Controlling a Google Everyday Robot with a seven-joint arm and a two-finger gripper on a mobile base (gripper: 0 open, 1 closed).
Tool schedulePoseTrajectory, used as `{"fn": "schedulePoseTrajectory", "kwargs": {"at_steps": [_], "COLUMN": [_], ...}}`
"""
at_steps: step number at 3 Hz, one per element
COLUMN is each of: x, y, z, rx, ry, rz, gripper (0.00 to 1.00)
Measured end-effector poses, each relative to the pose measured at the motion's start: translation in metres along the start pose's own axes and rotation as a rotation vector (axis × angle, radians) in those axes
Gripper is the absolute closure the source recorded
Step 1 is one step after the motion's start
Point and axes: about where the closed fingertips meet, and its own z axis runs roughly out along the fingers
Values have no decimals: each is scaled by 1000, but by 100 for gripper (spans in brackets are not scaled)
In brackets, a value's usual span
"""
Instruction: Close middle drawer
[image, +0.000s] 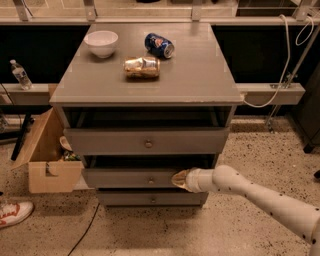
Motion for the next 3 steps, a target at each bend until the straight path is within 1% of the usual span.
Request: {"fn": "schedulePoseTrajectory", "kwargs": {"at_steps": [1,2,3], "x": [12,16,17], "y": [-28,-29,-10], "z": [-5,-12,-37], "rx": [30,29,5], "ry": [-7,1,0], "rz": [20,21,11], "gripper": [100,100,100]}}
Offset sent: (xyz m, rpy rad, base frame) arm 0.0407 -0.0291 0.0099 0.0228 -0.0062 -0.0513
